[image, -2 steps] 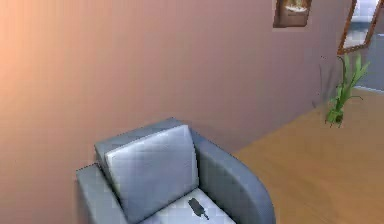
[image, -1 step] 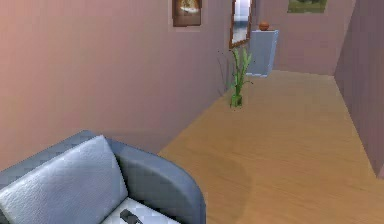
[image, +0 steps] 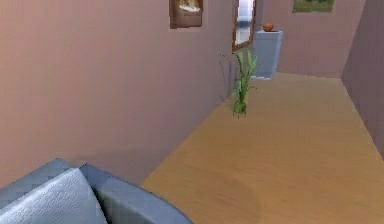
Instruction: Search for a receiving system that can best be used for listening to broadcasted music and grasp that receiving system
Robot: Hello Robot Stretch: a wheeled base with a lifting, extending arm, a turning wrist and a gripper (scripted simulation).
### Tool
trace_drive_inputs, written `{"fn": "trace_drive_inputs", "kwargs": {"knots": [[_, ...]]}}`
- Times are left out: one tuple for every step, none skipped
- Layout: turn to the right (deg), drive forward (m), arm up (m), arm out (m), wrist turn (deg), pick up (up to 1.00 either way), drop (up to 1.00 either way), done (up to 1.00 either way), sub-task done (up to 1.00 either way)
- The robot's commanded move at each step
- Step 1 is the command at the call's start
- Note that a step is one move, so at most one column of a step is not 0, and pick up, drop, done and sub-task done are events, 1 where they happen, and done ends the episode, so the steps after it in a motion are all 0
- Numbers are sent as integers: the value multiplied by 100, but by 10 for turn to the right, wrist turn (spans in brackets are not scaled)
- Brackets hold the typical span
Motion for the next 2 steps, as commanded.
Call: {"fn": "trace_drive_inputs", "kwargs": {"knots": [[-450, 0, 0, 0, 0, 0, 0, 0, 0], [-450, 0, 0, 0, 0, 0, 0, 0, 0]]}}
